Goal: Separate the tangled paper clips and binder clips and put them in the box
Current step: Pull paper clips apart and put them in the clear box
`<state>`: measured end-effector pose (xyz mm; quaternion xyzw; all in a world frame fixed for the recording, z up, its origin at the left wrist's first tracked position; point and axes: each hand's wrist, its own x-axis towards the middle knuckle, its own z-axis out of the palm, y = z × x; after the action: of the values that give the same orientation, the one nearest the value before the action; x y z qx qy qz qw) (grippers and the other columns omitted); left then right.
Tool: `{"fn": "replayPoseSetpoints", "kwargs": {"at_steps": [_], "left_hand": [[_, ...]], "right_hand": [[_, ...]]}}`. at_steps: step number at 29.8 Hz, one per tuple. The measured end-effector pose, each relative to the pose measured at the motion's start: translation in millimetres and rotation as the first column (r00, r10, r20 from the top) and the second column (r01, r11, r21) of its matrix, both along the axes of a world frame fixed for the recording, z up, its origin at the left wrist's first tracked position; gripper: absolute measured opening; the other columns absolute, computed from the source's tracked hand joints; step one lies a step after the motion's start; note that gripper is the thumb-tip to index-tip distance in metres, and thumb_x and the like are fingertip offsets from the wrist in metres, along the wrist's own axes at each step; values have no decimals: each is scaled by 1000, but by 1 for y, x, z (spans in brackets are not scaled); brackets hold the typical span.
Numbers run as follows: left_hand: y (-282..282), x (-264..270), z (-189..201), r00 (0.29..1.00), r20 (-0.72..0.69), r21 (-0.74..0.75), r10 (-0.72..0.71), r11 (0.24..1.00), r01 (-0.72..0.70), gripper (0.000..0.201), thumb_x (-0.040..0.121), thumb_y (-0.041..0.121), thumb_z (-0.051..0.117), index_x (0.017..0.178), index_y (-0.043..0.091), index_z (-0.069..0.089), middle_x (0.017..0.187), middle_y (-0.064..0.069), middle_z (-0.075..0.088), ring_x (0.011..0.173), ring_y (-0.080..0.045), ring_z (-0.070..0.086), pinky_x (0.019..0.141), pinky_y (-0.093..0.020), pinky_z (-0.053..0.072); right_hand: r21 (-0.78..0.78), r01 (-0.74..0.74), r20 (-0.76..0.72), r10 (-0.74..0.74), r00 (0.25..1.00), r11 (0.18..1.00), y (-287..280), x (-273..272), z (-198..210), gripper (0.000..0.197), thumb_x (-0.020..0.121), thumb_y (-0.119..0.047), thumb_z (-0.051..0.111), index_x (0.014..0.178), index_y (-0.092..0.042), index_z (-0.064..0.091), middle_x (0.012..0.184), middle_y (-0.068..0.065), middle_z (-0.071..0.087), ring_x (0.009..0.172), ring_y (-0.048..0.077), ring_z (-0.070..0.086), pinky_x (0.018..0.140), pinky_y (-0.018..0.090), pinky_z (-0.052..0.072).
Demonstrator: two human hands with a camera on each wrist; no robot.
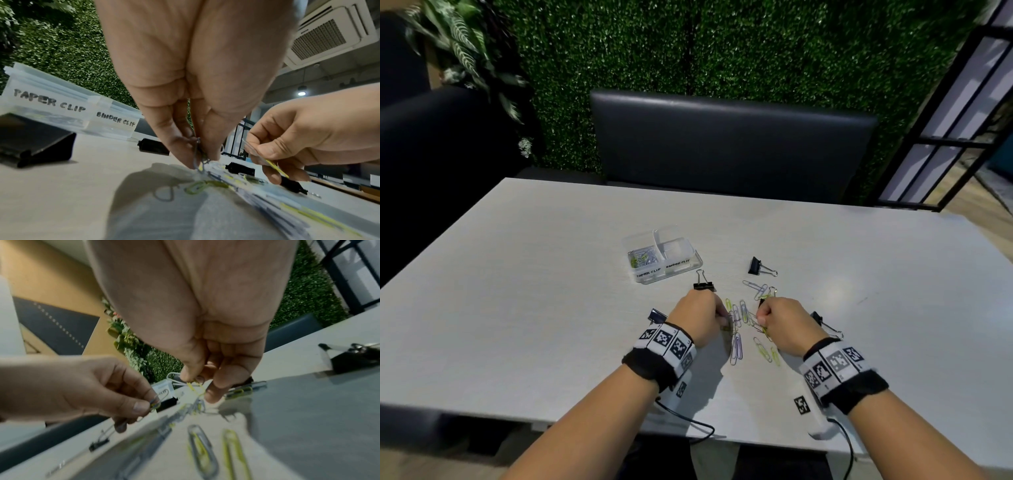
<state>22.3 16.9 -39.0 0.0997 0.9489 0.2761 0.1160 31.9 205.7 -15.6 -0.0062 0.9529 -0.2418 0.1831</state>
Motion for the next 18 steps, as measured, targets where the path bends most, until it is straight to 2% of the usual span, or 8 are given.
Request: {"fn": "replayPoseSetpoints", "kwargs": {"at_steps": [3, 5, 7, 9, 11, 13, 15, 18], "left_hand": [[-5, 1, 12, 999, -39, 56, 35, 998, -33, 16, 88, 14, 67, 95, 21, 80, 96, 0, 77, 90, -17, 70, 83, -28, 57], [-16, -1, 23, 995, -30, 157, 97, 983, -91, 13, 89, 17, 69, 96, 18, 80, 92, 1, 77, 85, -13, 70, 82, -26, 57], [-37, -7, 36, 982, -7, 278, 187, 944, -178, 7, 90, 18, 72, 92, 19, 79, 83, 5, 75, 74, -8, 70, 79, -25, 58], [-66, -19, 46, 944, -11, 370, 330, 878, -303, 4, 89, 19, 75, 87, 22, 77, 78, 5, 75, 69, -10, 71, 73, -24, 58], [-93, -35, 52, 880, -24, 413, 474, 807, -423, 3, 88, 18, 76, 91, 18, 78, 76, 3, 75, 68, -13, 72, 69, -22, 57], [-114, -55, 53, 823, -44, 405, 566, 763, -504, 5, 88, 18, 76, 91, 16, 80, 76, 1, 75, 72, -15, 71, 74, -24, 57], [-125, -74, 52, 794, -53, 360, 606, 753, -551, 5, 87, 19, 77, 89, 17, 81, 78, -1, 75, 77, -17, 72, 75, -23, 54], [-131, -97, 47, 785, -49, 296, 618, 759, -580, 9, 86, 21, 78, 92, 15, 81, 86, -8, 78, 81, -21, 72, 74, -22, 49]], "right_hand": [[-149, 67, 16, -65, 998, 987, 2, -2, 10, 22, 96, -6, 53, 79, -18, 60, 85, 3, 64, 75, 18, 62, 71, 33, 57], [-258, 86, -12, -92, 996, 962, -5, -6, 20, 19, 96, -10, 57, 81, -18, 63, 80, 3, 66, 69, 17, 63, 61, 29, 55], [-349, 82, -76, -116, 990, 933, -21, -17, 30, 19, 97, -12, 58, 81, -20, 64, 77, -1, 66, 67, 11, 62, 57, 24, 48], [-449, 90, -100, -151, 983, 889, -46, -36, 37, 19, 97, -12, 59, 81, -20, 65, 74, -3, 66, 68, 12, 63, 55, 25, 47], [-512, 89, -96, -160, 983, 854, -75, -60, 39, 20, 96, -12, 60, 79, -20, 66, 71, -3, 65, 67, 14, 63, 54, 23, 45], [-532, 82, -77, -145, 986, 843, -106, -82, 41, 15, 96, -11, 60, 83, -14, 67, 69, -4, 62, 61, 9, 60, 51, 17, 43], [-533, 70, -62, -121, 991, 843, -134, -101, 42, 13, 96, -10, 60, 88, -11, 69, 68, -3, 62, 61, 8, 58, 55, 18, 46], [-476, 55, -52, -91, 995, 878, -167, -125, 37, 21, 93, -12, 63, 73, -16, 68, 67, -1, 63, 68, 16, 58, 76, 32, 52]]}}
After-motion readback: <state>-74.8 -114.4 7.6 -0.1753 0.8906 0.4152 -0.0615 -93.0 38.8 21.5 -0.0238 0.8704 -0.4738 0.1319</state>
